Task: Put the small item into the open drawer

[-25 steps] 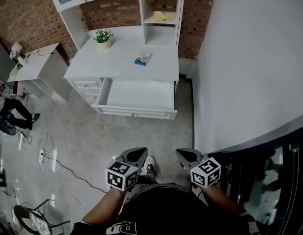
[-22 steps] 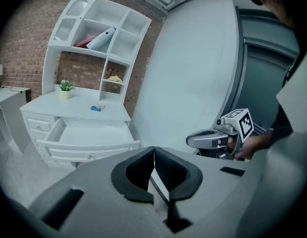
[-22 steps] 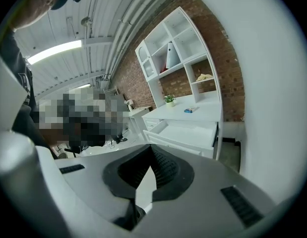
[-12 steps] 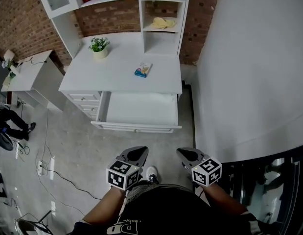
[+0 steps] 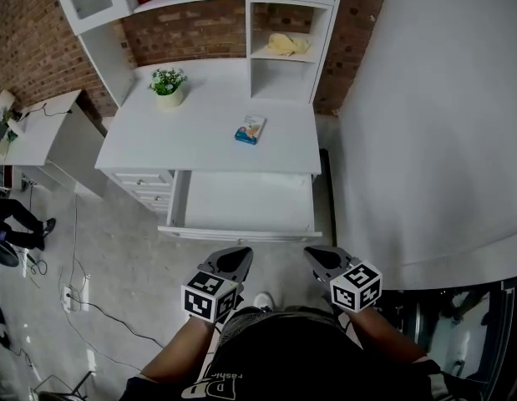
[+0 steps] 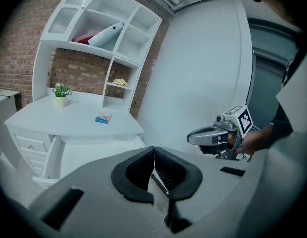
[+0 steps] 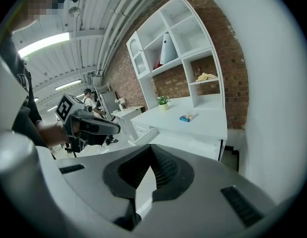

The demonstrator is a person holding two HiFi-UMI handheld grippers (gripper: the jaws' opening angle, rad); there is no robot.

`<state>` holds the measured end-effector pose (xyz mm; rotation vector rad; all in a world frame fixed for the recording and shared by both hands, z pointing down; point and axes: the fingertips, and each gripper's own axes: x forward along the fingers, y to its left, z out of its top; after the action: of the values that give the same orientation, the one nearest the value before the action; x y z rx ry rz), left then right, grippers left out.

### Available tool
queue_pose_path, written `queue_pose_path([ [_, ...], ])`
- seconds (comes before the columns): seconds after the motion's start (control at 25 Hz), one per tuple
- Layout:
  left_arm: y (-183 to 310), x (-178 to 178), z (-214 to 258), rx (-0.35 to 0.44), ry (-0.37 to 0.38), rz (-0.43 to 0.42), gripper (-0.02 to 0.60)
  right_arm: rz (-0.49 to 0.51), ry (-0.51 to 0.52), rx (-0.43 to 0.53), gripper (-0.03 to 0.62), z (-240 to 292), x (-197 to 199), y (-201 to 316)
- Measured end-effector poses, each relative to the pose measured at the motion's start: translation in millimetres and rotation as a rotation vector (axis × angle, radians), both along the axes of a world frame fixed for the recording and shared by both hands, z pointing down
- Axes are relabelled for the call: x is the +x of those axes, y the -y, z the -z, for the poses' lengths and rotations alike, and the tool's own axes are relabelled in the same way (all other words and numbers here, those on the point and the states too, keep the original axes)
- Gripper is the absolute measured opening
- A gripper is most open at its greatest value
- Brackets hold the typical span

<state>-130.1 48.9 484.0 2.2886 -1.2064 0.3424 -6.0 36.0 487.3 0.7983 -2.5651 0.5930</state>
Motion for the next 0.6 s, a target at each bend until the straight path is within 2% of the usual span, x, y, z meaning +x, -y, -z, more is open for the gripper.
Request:
queue_pose_path([
  [0.36,30,-8,-8,-0.006,-0.016,-0.035,0.018,-0.054,-0.012,-0.006,0.005,0,-3,26],
  [0.6,53,-5,-10,-0.010,-0.008,-0.022,0.018,-0.054,-0.005,-0.007,0.005,-2,2,50],
])
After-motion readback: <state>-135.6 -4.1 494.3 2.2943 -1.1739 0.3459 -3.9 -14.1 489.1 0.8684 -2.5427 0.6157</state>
